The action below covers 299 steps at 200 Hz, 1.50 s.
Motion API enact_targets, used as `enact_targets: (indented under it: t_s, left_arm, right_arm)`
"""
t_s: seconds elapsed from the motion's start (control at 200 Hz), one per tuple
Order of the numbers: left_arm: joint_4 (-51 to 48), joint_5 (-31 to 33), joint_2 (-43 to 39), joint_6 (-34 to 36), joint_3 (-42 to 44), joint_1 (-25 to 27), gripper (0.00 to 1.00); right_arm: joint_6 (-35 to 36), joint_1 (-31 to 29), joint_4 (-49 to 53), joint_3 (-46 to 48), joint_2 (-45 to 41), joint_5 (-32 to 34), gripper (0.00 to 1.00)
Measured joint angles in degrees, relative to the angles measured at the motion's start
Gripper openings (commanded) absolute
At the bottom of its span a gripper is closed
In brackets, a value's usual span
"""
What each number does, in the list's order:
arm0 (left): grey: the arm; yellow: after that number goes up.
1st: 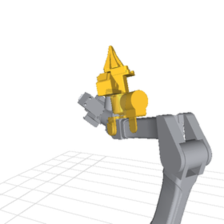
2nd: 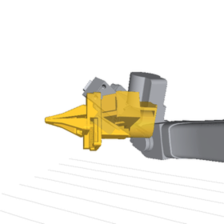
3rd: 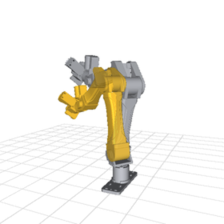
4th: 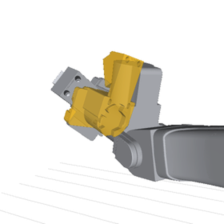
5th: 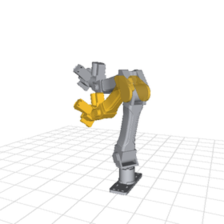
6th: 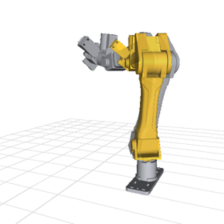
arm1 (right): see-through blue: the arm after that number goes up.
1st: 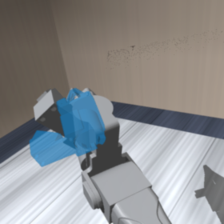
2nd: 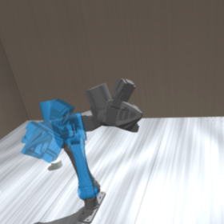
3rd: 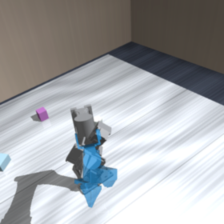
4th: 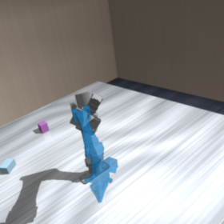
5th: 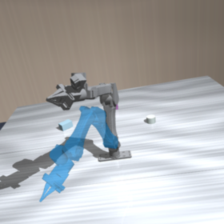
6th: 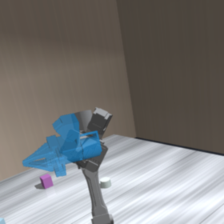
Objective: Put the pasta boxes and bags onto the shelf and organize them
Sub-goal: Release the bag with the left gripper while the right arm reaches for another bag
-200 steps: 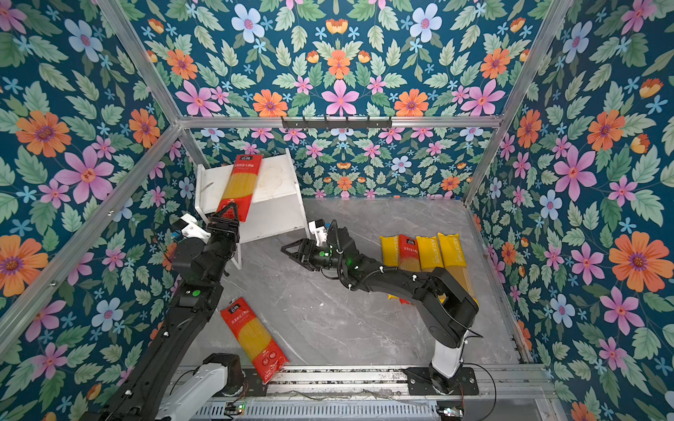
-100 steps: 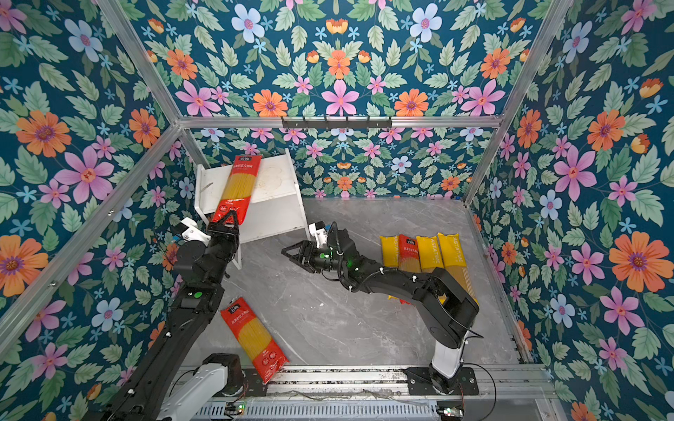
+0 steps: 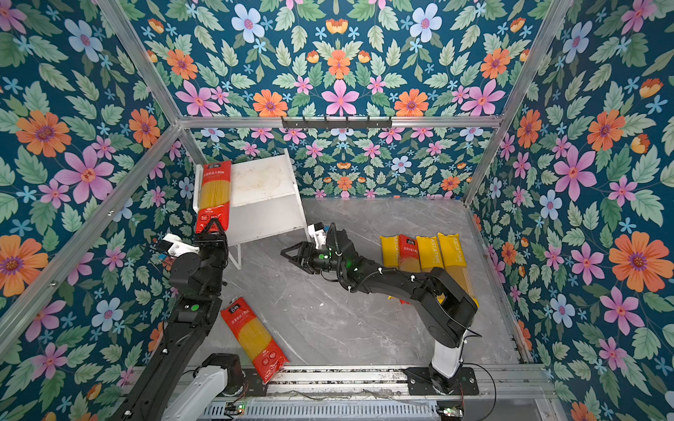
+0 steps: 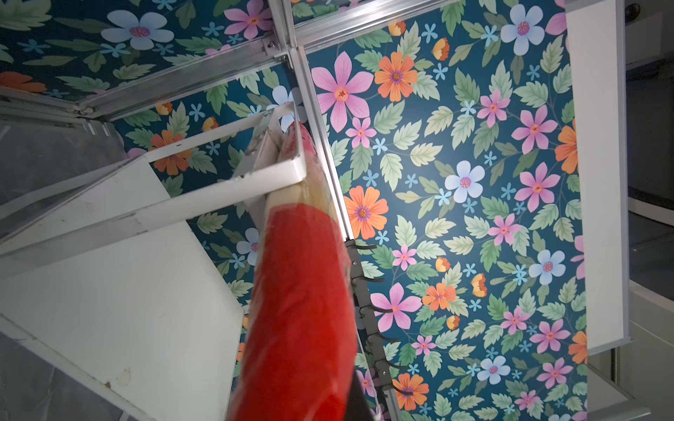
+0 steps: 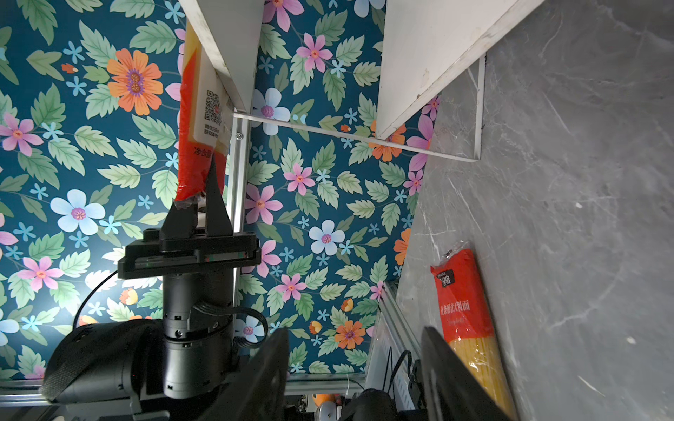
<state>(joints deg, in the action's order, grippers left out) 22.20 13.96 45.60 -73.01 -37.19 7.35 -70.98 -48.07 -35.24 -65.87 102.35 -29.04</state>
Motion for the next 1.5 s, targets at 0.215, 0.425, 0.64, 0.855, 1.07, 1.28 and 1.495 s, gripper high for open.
enact_targets:
  t_s: [0.215, 0.425, 0.64, 0.855, 1.07, 1.28, 1.495]
  left_arm:
    - [3.4, 2.3, 5.7, -0.5, -1.9, 0.9, 0.00]
    - [3.7, 4.7, 6.7, -0.4, -2.7, 2.3, 0.00]
    - [3.9, 4.7, 4.9, -0.2, -1.1, 2.5, 0.42]
    - [-4.3, 2.0, 0.4, 2.7, -3.7, 2.5, 0.62]
    - [-22.3, -2.7, -4.3, 8.5, -7.7, 2.5, 0.67]
    - [-33.4, -7.0, -7.7, 15.2, -7.8, 2.5, 0.69]
    - [-36.8, -10.8, -8.9, 19.9, -6.6, 2.5, 0.70]
  right_arm:
    - [0.0, -0.3, 0.4, -0.5, 0.7, -0.1, 0.58]
    - [0.1, -0.3, 1.0, -0.1, 0.3, -0.4, 0.58]
    - [0.9, -0.4, 1.6, -0.1, 1.1, -0.4, 0.58]
    - [5.4, -2.4, 8.3, 1.6, 2.5, -2.1, 0.58]
    - [16.9, -7.9, 24.3, -3.0, 5.8, -3.3, 0.58]
    - [28.5, -14.8, 40.7, -13.8, 13.8, -2.9, 0.55]
    - [33.7, -18.0, 50.5, -23.5, 22.4, -2.9, 0.53]
